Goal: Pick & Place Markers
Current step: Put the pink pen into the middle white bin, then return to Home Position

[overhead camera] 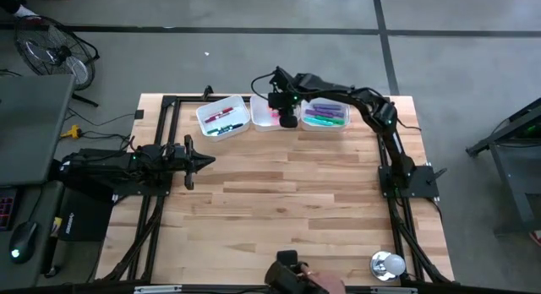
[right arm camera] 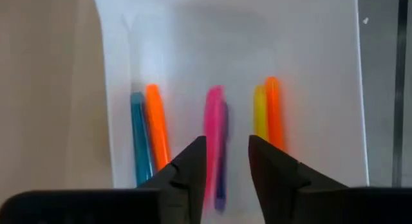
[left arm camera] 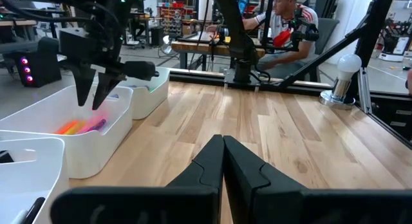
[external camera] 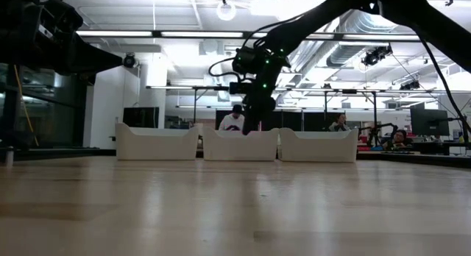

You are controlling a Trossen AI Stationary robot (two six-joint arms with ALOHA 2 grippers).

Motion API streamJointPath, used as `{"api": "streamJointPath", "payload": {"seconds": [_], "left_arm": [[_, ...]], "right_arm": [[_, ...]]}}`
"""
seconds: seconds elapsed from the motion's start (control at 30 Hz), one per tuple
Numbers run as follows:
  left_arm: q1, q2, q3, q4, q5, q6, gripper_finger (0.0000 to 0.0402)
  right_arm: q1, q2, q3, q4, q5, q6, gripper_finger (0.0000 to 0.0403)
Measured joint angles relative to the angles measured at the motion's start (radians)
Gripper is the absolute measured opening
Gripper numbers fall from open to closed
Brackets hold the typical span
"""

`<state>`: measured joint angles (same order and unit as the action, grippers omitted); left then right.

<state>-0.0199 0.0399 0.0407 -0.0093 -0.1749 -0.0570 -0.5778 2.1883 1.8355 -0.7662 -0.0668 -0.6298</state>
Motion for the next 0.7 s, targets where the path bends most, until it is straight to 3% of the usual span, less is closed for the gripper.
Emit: {"api": "streamJointPath", "payload": {"seconds": [0.2,0.43,0.7], "left_arm": [[0.000,0.000,0.000,0.000,0.000,0.000,0.0007],[0.000,0.000,0.000,0.000,0.000,0.000,0.0007],[0.000,0.000,0.000,0.000,0.000,0.000,0.0007]], "right_arm": [[0.022,0.000,0.000,0.000,0.008,0.035,0.0124],[0.064,-0.025,0.044,-0.060,0.047,0.206,0.0154],[0.148,-0.156,0.113,-0.207,0.042,0.404,0.0149]]}}
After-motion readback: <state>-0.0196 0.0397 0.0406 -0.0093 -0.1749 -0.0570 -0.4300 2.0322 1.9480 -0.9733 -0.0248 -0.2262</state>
